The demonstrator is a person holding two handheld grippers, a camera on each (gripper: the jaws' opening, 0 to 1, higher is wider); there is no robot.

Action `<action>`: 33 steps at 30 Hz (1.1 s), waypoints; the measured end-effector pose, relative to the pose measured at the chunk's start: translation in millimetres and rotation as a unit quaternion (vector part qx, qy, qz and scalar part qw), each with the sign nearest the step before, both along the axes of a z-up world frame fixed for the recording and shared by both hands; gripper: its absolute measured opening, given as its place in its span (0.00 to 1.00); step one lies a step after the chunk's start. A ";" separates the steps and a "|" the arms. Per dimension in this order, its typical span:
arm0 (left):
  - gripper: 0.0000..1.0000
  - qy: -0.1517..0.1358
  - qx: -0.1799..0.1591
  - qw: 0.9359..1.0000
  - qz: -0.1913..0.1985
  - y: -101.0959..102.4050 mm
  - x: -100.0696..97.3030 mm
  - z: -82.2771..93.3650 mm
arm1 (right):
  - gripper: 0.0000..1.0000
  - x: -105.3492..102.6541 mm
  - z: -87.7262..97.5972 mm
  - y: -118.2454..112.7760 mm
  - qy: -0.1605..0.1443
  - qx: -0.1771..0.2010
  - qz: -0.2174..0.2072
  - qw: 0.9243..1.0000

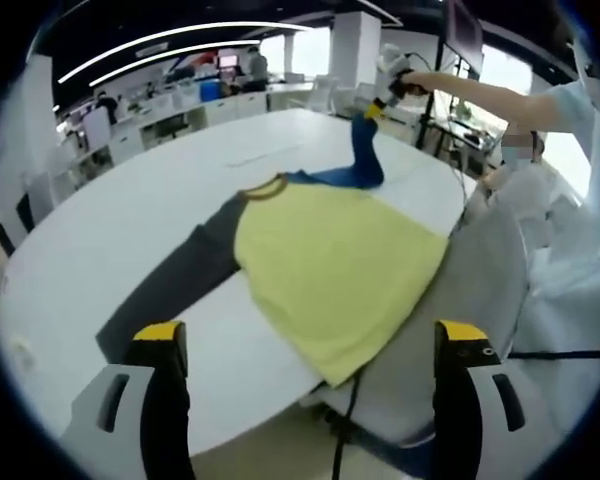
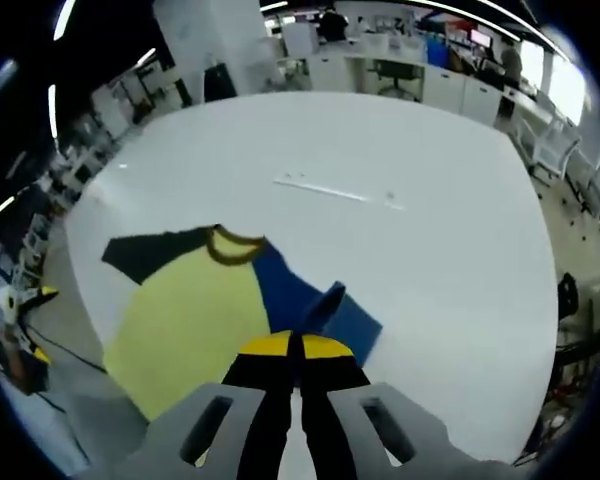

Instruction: Fold the garment on the visible template until the final outline fits inside the template.

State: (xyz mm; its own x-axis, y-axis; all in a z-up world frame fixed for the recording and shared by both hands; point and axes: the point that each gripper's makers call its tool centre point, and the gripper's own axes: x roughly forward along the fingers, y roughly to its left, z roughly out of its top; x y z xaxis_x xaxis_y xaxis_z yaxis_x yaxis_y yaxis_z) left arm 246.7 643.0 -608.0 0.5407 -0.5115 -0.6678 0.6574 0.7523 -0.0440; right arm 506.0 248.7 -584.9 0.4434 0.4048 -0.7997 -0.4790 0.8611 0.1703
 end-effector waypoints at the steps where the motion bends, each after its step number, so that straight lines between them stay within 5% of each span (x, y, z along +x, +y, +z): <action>1: 1.00 0.001 0.000 1.000 0.000 0.4 -0.2 -0.6 | 0.02 1.9 1.1 2.2 -0.002 0.002 0.002 1.000; 33: 0.99 0.000 -0.010 1.000 0.016 16.1 -6.1 -4.5 | 0.02 19.3 43.7 108.8 -0.029 0.046 0.094 0.994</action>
State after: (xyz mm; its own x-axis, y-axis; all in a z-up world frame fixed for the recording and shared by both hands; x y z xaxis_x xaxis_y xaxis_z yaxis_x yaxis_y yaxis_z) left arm 240.6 659.1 -612.6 0.5562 -0.5080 -0.6577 0.6335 0.7714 -0.0600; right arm 525.3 357.5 -541.2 0.3977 0.5557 -0.7301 -0.6411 0.7375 0.2121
